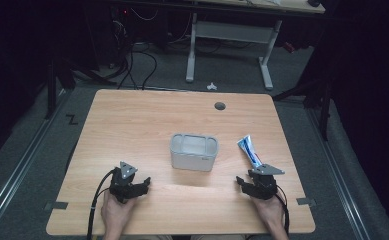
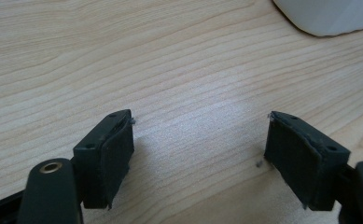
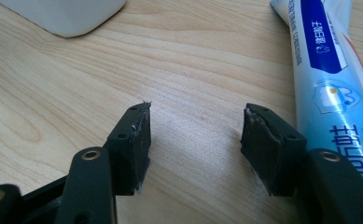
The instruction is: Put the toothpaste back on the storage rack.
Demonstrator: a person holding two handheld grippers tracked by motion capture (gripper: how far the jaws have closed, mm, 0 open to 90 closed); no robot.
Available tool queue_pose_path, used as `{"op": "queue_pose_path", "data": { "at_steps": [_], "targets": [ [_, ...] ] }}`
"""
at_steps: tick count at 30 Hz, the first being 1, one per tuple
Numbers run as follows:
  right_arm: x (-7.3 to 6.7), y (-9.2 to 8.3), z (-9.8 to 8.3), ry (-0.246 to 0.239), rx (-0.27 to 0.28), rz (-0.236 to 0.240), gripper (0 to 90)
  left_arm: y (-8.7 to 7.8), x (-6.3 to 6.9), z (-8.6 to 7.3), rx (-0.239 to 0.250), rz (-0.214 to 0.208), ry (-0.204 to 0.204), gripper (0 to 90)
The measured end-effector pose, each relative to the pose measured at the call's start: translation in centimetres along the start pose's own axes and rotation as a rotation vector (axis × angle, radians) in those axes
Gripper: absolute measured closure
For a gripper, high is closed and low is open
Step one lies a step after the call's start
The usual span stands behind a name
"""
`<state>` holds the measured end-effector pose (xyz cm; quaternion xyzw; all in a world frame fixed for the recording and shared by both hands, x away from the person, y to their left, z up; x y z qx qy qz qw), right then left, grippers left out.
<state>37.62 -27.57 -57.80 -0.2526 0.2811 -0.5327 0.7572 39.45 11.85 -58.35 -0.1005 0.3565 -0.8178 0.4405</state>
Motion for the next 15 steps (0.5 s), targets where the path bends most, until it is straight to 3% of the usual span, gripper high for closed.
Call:
{"op": "queue_pose_path", "data": {
  "at_steps": [15],
  "targets": [
    [-0.31,-0.95,0.21,-0.005,0.041,0.013,44.6,0.0,0.0,0.0,0.0,0.0,0.0,24.0]
  ]
}}
Point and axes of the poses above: each handheld gripper's, and its own axes: y roughly forward along the jaws, z roughly out of its top, x roughly to its right, the point moved 7 cm from there along y, roughly forward along the jaws, and after that the axes turned 13 degrees about y, right-handed, at the moved point
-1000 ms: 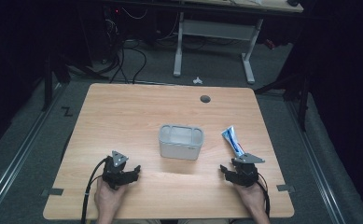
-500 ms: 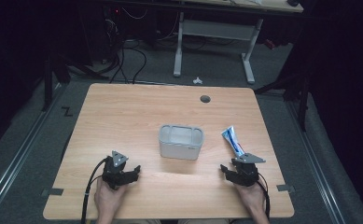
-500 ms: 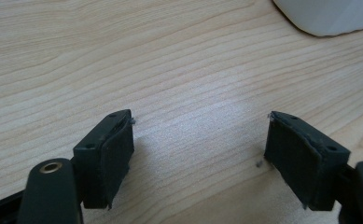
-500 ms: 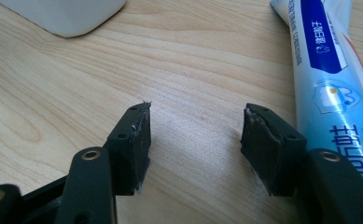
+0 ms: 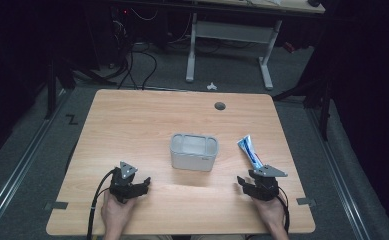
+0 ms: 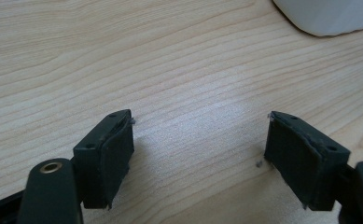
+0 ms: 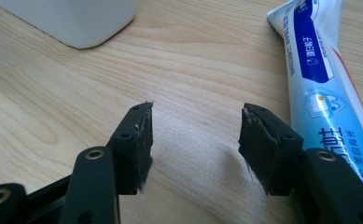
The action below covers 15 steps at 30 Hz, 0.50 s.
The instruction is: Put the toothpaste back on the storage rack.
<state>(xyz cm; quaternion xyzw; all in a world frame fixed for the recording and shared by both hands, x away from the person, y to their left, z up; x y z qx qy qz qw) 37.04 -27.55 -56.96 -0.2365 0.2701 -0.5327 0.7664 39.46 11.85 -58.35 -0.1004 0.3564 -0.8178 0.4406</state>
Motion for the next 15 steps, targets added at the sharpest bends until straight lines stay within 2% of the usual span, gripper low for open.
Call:
{"op": "queue_pose_path", "data": {
  "at_steps": [15],
  "targets": [
    [-0.1,-1.3,0.1,0.0,0.028,0.011,44.2,0.0,0.0,0.0,0.001,-0.001,-0.002,24.1]
  ]
}}
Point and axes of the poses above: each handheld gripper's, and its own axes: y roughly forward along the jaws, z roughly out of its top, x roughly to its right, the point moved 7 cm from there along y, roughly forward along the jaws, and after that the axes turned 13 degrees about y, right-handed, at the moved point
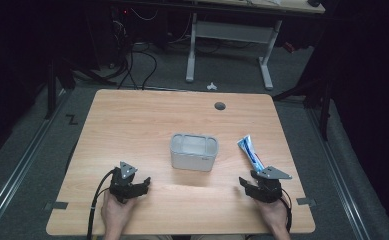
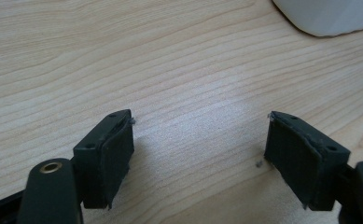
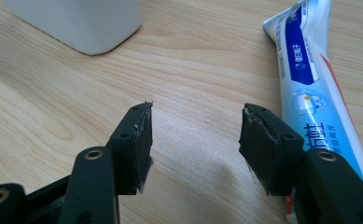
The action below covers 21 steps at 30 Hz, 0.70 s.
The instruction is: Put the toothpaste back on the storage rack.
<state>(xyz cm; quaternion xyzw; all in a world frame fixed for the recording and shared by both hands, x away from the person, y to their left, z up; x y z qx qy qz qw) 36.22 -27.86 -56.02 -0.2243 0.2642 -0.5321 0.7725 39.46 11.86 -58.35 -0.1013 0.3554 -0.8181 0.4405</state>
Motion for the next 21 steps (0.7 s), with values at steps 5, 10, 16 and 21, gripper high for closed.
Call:
{"op": "queue_pose_path", "data": {
  "at_steps": [5,10,16,21],
  "targets": [
    [0.1,-0.6,0.2,-0.004,0.013,0.012,43.7,0.0,0.0,0.0,0.0,0.001,0.0,24.1],
    [0.4,-1.1,0.3,0.002,0.024,0.007,43.7,0.0,0.0,0.0,0.0,0.0,0.0,24.1],
    [0.9,-1.6,0.4,0.011,0.03,-0.004,43.8,0.0,0.0,0.0,-0.001,-0.001,0.001,24.0],
    [1.4,-2.0,0.6,0.03,0.034,-0.012,44.5,0.0,0.0,0.0,-0.001,-0.001,0.0,24.1]
  ]
}}
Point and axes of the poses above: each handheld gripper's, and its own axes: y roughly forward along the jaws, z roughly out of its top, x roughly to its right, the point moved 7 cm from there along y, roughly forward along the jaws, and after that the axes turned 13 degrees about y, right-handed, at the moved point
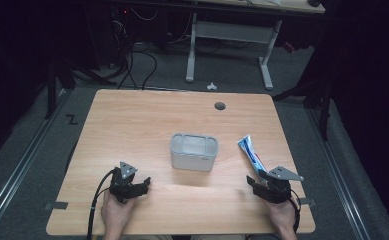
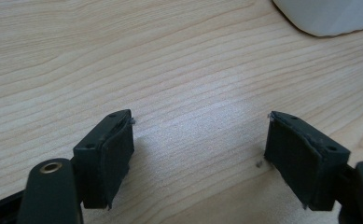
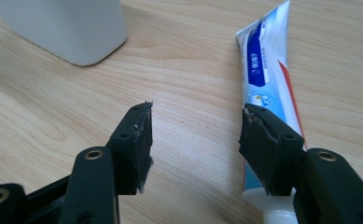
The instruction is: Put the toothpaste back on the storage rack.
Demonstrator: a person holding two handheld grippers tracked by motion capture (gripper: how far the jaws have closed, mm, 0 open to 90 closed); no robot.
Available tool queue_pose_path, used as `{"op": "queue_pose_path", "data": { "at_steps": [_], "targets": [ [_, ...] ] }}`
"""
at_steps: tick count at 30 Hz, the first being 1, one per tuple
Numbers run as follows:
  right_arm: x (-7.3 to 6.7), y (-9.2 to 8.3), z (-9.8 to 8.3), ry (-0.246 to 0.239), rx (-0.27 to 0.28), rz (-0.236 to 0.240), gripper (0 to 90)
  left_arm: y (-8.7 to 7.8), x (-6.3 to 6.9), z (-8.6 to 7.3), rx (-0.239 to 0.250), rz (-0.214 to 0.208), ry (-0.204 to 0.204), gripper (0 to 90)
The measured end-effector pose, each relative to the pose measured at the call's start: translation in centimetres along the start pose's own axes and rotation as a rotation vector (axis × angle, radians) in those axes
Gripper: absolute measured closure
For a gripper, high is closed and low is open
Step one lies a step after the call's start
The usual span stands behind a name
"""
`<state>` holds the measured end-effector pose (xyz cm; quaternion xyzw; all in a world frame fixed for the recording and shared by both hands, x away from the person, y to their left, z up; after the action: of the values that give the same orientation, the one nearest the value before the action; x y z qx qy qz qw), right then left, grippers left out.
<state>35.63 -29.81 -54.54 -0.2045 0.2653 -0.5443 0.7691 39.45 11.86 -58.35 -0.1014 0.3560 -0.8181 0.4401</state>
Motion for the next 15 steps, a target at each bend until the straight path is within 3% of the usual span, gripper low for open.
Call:
{"op": "queue_pose_path", "data": {
  "at_steps": [15],
  "targets": [
    [1.7,-0.8,1.8,0.001,-0.024,-0.047,48.6,0.0,0.0,0.0,0.002,-0.001,-0.003,24.1]
  ]
}}
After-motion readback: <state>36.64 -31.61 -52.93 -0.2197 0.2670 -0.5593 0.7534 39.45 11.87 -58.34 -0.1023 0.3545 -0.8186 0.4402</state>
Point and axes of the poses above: each handheld gripper's, and its own axes: y roughly forward along the jaws, z roughly out of its top, x roughly to its right, the point moved 7 cm from there along y, roughly forward along the jaws, and after that the axes turned 13 degrees about y, right-handed, at the moved point
